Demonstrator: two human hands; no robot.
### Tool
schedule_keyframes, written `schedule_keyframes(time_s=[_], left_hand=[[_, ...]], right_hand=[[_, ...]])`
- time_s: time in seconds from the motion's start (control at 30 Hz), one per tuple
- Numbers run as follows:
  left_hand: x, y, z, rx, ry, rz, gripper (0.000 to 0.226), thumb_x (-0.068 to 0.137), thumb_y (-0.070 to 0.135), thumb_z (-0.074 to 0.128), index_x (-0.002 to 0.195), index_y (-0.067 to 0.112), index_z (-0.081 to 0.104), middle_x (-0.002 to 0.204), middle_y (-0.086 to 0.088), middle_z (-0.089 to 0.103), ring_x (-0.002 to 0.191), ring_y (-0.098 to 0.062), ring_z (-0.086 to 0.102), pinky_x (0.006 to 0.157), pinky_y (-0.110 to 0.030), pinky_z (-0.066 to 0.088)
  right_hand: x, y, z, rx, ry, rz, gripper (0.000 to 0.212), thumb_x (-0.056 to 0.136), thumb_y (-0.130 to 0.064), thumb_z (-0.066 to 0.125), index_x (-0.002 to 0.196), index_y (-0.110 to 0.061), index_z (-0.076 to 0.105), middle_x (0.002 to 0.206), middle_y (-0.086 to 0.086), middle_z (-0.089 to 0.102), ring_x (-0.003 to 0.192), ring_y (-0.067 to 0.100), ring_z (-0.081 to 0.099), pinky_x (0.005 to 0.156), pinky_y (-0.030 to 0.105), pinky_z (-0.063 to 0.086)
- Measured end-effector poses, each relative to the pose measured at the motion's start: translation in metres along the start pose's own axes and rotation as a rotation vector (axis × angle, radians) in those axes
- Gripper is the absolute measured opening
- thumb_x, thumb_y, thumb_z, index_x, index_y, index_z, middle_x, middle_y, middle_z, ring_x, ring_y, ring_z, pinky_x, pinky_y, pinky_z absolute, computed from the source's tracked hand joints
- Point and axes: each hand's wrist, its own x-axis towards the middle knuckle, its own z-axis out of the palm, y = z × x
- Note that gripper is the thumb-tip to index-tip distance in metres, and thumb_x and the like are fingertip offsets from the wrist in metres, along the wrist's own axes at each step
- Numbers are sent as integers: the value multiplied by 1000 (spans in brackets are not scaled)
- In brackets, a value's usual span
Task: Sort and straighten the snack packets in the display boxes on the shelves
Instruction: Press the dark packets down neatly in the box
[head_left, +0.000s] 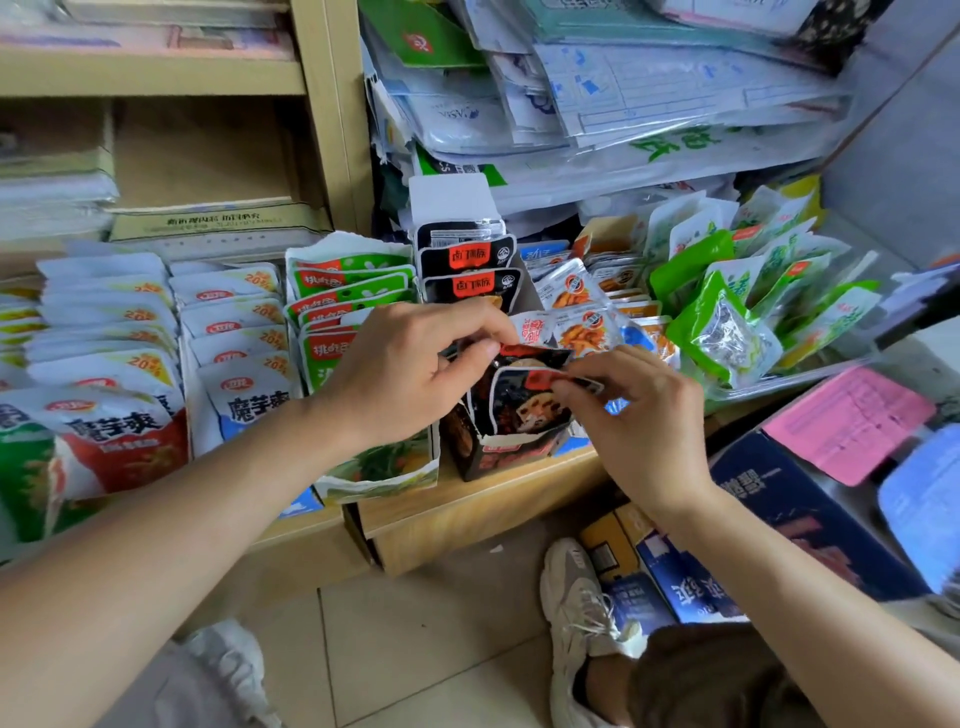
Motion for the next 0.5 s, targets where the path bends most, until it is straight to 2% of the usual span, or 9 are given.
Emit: schedule_keyframes(time_s=[0.07,0.17,0.27,0.33,0.37,0.43,0.5], left_hand=[[-1,3,-1,5,-11,-3,24,94,37,64,109,20,72,94,13,72,76,-8,70,57,-32,60],[-3,6,0,190,23,67,42,81,52,73,110,21,72,102,9,74,81,2,59,66,-22,57],[-4,11,7,367,33,105,53,73,55,82,110,19,70,105,4,70,83,-4,57,57,-18,47],[-2,13,10,423,27,108,55,71,51,85,111,17,69,111,-1,63,85,-10,58,56,-10,34],[-1,13,11,441,28,122,53,72,49,85,112,17,69,116,-4,61,90,-13,59,59,-12,35],[-1,12,14,465,0,188,46,77,41,84,114,17,71,126,-7,60,107,-23,59,77,-30,49],[-2,9,17,485,-60,265,33,85,32,77,116,20,73,135,-6,60,123,-32,53,98,-45,45]], right_hand=[[7,-1,3,38,39,44,8,80,-10,83,83,-11,75,76,-3,69,66,12,61,62,26,51],[13,-5,8,48,108,82,12,78,-11,85,78,-11,72,68,-2,67,64,14,59,57,23,48],[14,-8,13,53,120,101,15,78,-12,85,75,-12,69,65,-3,65,65,14,59,55,12,43],[14,-7,13,73,98,113,14,78,-12,84,77,-13,69,68,-2,66,67,13,60,55,14,46],[14,-6,12,91,87,123,13,79,-11,83,80,-13,70,71,-3,67,69,13,62,56,17,49],[12,-3,8,133,58,139,14,81,-7,81,91,-11,71,82,-4,68,79,9,64,63,21,55],[6,-1,3,151,56,99,20,84,-2,77,102,-8,70,96,-2,64,87,9,64,70,19,56]])
